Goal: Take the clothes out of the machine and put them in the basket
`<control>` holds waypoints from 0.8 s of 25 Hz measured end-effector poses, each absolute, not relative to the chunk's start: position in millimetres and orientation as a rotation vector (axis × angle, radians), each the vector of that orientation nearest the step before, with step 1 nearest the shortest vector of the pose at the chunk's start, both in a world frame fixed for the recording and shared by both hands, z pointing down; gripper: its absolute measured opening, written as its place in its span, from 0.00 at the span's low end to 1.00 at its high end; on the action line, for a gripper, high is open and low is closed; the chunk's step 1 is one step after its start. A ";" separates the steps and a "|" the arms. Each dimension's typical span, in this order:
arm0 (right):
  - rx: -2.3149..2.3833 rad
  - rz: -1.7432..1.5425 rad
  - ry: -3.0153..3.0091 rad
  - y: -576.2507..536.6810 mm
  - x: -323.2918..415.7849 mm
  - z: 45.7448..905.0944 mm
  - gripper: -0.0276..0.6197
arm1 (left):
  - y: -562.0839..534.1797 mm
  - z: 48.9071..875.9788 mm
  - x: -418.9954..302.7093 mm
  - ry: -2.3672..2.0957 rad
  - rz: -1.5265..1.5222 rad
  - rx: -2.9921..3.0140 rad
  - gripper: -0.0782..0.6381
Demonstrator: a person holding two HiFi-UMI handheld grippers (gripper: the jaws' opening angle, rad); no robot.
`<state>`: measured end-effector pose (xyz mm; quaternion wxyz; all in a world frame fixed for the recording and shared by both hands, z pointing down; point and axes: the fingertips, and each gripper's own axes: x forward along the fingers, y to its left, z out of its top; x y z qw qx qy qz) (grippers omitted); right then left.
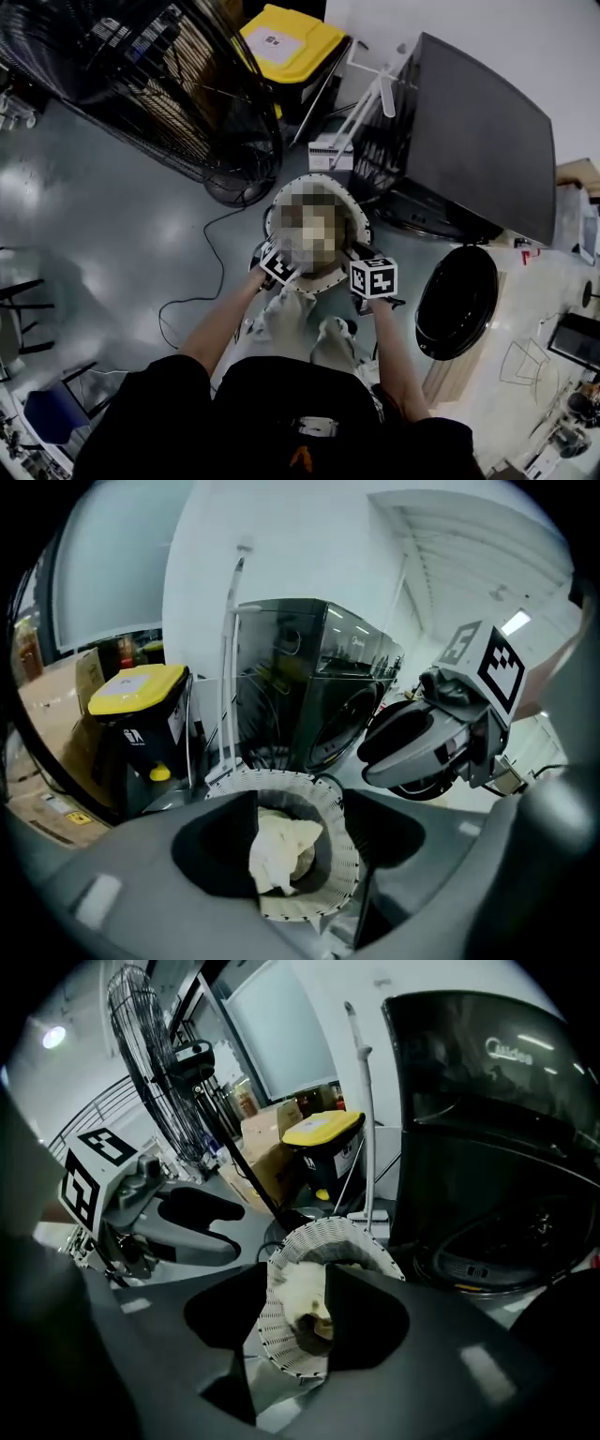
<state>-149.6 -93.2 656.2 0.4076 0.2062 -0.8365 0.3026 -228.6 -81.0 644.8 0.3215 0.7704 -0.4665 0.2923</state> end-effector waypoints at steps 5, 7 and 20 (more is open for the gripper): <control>0.578 0.795 -2.183 -96.4 -149.3 631.4 0.37 | -83.5 633.1 -221.1 -1.240 0.747 2.056 0.49; 0.598 0.805 -2.219 -97.6 -150.4 620.2 0.37 | -82.8 626.3 -221.5 -1.257 0.721 2.066 0.49; 0.667 0.877 -2.412 -79.3 -137.0 533.8 0.36 | -51.1 561.5 -212.5 -1.328 0.541 2.079 0.45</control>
